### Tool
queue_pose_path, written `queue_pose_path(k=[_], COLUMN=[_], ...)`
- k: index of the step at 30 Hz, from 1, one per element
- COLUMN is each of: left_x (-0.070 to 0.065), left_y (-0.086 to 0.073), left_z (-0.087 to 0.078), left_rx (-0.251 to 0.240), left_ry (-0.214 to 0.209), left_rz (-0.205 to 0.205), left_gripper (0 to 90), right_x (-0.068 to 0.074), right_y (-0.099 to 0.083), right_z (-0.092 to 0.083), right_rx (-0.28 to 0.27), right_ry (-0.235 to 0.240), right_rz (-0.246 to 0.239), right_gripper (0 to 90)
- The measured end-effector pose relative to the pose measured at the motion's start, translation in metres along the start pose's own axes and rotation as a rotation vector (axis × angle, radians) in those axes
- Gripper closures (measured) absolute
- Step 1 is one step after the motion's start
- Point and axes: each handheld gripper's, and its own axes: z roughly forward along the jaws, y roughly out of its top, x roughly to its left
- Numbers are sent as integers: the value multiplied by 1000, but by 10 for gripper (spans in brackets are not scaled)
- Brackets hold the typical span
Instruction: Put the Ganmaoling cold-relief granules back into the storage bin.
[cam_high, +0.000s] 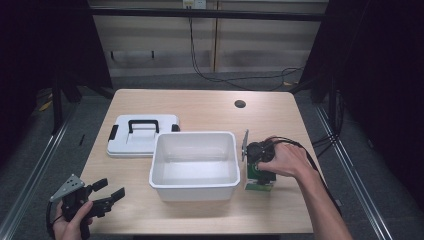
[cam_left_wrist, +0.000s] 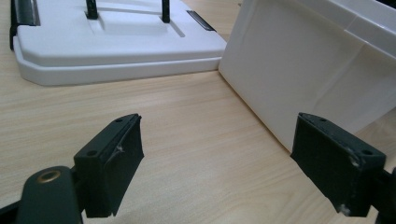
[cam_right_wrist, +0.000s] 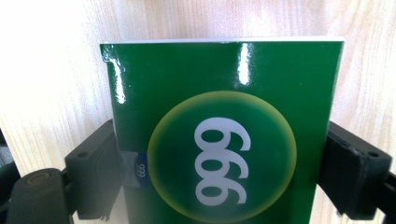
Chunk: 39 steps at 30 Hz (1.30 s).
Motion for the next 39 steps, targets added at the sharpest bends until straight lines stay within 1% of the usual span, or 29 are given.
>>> queue_pose_path(k=[3,7,8,9,10,11,13,14,19,22,24,26,27,28,30,36,37,39], left_x=[0,0,0,0,0,0,0,0,0,0,0,0,0,0,0,0,0,0], left_y=[0,0,0,0,0,0,0,0,0,0,0,0,0,0,0,0,0,0], left_z=[0,0,0,0,0,0,0,0,0,0,0,1,1,1,0,0,0,0], left_rx=[-1,-1,0,1,0,-1,1,1,1,1,2,2,2,3,0,0,3,1], left_ry=[1,1,1,0,1,1,2,2,3,1,-1,-1,-1,-1,-1,-4,-3,-2], left_rz=[-5,-7,-1,-2,0,-5,-2,-1,-2,-8,-2,-3,-3,-2,0,-3,-2,0], left_gripper=[161,161,161,161,161,161,161,161,161,161,161,161,161,161,161,161,161,161], right_x=[0,1,2,2,2,2,3,3,2,2,4,4,4,4,5,5,6,6], right_y=[0,-1,-1,-1,-2,-2,-3,-3,-5,-7,-7,-7,-7,-6,-5,-3,-1,-1], right_z=[0,-1,-1,-1,-1,-1,-2,-2,-4,-7,-11,-12,-15,-19,-22,-29,-32,-35], right_rx=[-4,-8,-5,-4,-9,-2,6,11,9,2,14,11,17,10,14,17,29,24], right_ry=[-5,-5,-6,-5,-6,-2,6,5,13,4,4,1,5,3,1,3,4,4], right_rz=[-16,-18,-14,-29,-33,-25,-21,-27,-23,-18,-6,-16,-7,-13,-6,-22,-27,-22], right_gripper=[136,151,152,153,154,155,156,157,157,157,157,157,157,158,158,158,158,158])
